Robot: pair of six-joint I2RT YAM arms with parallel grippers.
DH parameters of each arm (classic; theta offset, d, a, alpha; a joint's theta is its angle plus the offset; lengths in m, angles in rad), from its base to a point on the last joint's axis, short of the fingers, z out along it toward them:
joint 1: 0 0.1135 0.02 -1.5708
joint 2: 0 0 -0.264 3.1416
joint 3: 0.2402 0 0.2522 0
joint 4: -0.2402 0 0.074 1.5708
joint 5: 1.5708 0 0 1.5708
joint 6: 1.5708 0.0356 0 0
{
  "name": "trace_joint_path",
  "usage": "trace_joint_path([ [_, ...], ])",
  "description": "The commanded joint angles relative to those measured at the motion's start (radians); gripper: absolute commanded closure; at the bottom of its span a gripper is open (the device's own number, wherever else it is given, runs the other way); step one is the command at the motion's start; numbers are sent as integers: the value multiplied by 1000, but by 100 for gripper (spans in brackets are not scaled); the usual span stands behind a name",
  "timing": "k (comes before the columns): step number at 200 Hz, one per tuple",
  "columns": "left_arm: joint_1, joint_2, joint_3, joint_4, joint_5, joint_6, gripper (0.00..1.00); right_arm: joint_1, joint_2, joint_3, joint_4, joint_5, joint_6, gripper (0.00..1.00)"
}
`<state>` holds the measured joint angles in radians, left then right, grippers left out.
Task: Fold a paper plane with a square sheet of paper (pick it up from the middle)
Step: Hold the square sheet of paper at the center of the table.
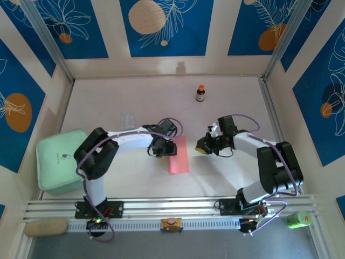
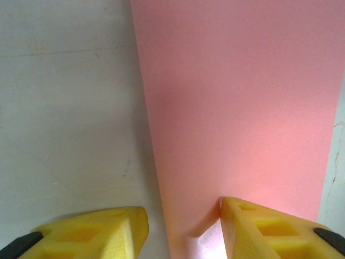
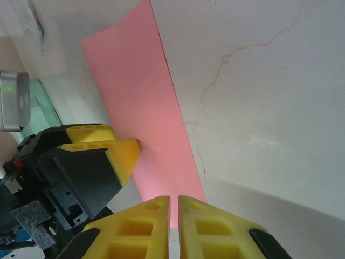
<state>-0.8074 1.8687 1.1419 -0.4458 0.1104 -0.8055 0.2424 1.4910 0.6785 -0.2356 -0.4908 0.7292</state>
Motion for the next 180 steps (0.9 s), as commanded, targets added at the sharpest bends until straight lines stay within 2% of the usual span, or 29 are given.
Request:
trace_joint_path([
  [1,-2,108,-34,51,-41,14,53,9,17,27,-5,-36,-17,87],
  [34,-2,107,-35,55,-38,11,53,56,38,47,0,2,-24,88],
  [81,-2,107,-40,59,-35,11,53,179,116,98,13,141,-16,98],
  [122,-2,108,-42,61,-34,10,53,246,180,135,34,163,-4,100],
  [180,-2,107,-47,65,-34,10,53,276,259,167,28,169,-12,100],
])
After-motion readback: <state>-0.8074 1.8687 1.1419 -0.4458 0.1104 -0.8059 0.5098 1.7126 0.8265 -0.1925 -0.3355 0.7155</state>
